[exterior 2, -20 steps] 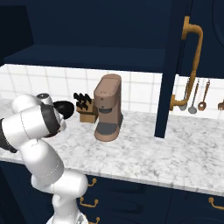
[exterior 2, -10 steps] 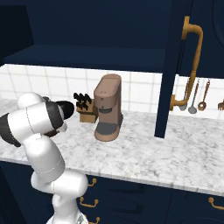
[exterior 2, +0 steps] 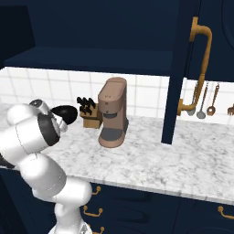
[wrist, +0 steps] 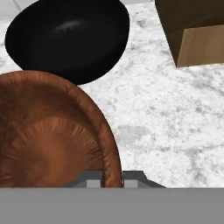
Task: Pick up the bowls on the counter and stack them on top of one another in the open cabinet. Place the smaller bowl on top of the larger bowl.
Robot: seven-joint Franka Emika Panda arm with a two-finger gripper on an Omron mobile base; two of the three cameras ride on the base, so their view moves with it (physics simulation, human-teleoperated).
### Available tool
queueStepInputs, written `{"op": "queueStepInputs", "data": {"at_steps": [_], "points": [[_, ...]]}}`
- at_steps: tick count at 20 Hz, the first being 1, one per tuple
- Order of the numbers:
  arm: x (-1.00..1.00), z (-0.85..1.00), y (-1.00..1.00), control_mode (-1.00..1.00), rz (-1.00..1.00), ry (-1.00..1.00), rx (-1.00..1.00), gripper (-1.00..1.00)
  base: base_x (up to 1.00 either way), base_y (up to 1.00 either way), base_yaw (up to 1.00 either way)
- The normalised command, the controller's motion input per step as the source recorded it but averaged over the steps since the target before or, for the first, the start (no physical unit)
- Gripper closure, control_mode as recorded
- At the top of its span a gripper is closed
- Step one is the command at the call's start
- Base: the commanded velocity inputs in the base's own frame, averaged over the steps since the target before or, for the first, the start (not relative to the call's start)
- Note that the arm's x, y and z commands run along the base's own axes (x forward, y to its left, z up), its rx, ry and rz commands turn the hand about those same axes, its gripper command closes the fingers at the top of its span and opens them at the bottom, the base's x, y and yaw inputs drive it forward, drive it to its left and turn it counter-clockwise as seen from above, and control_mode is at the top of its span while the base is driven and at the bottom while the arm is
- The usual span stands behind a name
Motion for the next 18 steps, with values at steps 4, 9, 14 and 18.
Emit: {"op": "queueStepInputs", "data": {"at_steps": [4,9,14,18], "points": [[-0.02,0.85,0.0,-1.0,-0.07,-0.45,0.0,1.0,0.0,0.0,0.0],[0.28,0.69,0.0,-1.0,-0.14,-0.28,0.0,1.0,0.0,0.0,0.0],[0.45,0.29,0.05,-1.0,-0.09,-0.08,0.0,1.0,0.0,0.0,0.0],[0.64,0.0,0.0,-1.0,-0.04,0.05,0.0,1.0,0.0,0.0,0.0]]}}
